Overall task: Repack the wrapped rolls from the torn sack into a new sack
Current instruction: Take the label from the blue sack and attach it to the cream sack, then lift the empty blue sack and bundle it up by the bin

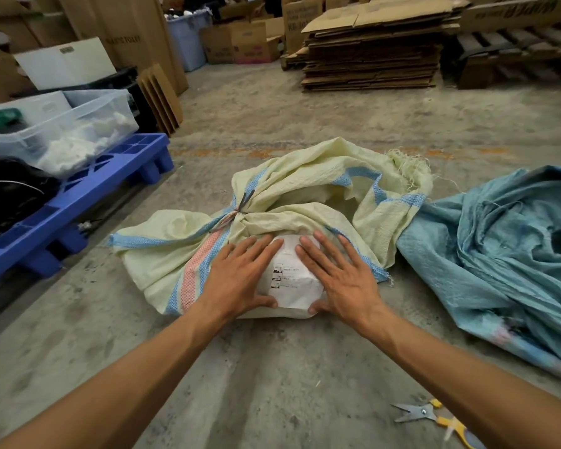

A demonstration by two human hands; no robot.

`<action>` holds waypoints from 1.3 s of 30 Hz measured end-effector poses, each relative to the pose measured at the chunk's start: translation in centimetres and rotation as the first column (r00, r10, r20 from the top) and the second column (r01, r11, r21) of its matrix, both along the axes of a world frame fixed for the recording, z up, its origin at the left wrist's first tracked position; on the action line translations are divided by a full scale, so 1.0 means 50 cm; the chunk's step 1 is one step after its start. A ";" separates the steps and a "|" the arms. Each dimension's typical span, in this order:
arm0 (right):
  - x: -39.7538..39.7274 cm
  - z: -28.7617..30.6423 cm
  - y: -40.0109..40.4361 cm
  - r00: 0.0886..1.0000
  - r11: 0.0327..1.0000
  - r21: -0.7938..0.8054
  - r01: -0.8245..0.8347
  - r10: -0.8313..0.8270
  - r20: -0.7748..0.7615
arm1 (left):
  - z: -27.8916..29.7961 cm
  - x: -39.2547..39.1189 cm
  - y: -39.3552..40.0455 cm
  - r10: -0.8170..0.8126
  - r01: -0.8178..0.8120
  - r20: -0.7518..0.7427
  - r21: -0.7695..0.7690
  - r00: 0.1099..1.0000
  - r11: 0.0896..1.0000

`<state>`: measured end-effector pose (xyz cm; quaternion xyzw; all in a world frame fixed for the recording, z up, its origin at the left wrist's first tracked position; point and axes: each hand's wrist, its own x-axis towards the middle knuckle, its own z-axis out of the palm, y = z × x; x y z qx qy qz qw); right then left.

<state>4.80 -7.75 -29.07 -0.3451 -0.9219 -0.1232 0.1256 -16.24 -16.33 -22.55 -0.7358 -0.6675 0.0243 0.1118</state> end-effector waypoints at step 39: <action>0.641 0.107 0.039 0.314 0.553 -0.218 0.804 -0.707 -0.634 | -0.011 0.553 0.223 0.066 0.184 0.831 -0.199 0.553 0.962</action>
